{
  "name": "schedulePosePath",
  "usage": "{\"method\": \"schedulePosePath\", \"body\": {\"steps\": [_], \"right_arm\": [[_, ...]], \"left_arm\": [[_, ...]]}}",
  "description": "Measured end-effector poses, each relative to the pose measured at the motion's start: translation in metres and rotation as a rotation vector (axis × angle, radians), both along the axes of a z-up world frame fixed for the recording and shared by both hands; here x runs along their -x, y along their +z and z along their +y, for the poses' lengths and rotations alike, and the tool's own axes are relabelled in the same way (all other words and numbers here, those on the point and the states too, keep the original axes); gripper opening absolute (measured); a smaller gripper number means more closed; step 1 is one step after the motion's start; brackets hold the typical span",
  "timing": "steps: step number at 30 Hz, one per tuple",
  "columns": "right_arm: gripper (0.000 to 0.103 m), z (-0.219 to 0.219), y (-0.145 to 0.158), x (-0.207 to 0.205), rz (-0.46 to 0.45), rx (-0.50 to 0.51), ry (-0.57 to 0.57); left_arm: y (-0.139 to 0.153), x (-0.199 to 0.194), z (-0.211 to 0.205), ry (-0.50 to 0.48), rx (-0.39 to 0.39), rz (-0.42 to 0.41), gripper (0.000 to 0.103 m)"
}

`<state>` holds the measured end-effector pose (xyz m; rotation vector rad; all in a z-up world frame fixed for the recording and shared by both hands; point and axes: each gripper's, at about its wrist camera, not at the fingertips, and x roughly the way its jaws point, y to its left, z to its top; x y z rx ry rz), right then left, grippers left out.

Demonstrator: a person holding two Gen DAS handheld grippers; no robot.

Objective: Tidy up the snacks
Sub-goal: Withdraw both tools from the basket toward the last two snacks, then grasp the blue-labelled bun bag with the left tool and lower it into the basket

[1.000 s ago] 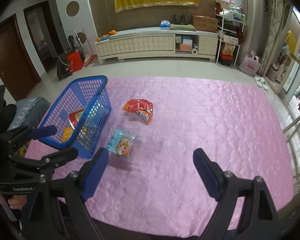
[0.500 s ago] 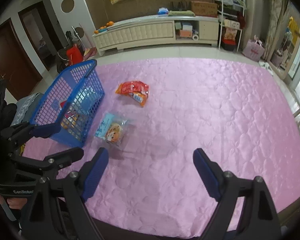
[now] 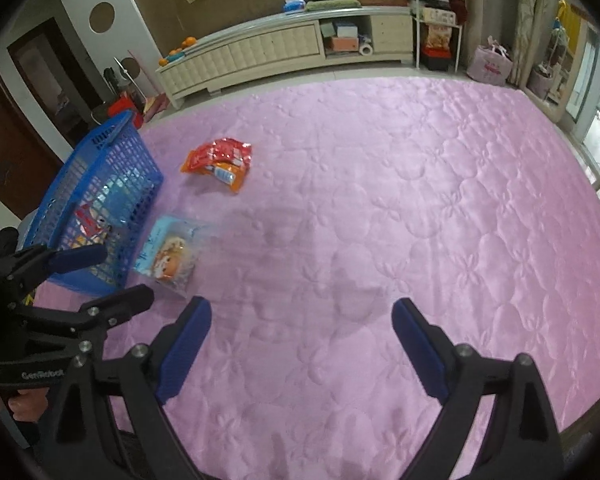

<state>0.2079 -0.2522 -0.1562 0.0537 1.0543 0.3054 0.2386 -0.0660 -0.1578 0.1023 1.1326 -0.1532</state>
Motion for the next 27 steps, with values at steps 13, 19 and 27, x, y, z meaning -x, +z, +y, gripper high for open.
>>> {"method": "schedulePosePath", "body": {"steps": [13,19,27], "right_arm": [[0.094,0.007,-0.035,-0.033,0.063,-0.026,0.006],[0.094,0.008,-0.046,-0.037,0.077,-0.050,0.009],[0.094,0.005,-0.052,-0.041,0.087,-0.049,-0.006]], "left_arm": [[-0.031,-0.035,0.004,0.040,-0.120,-0.009,0.079],[-0.056,-0.054,0.022,0.097,-0.070,0.069,0.079],[-0.069,-0.058,0.034,0.119,-0.006,0.106,0.064]]}}
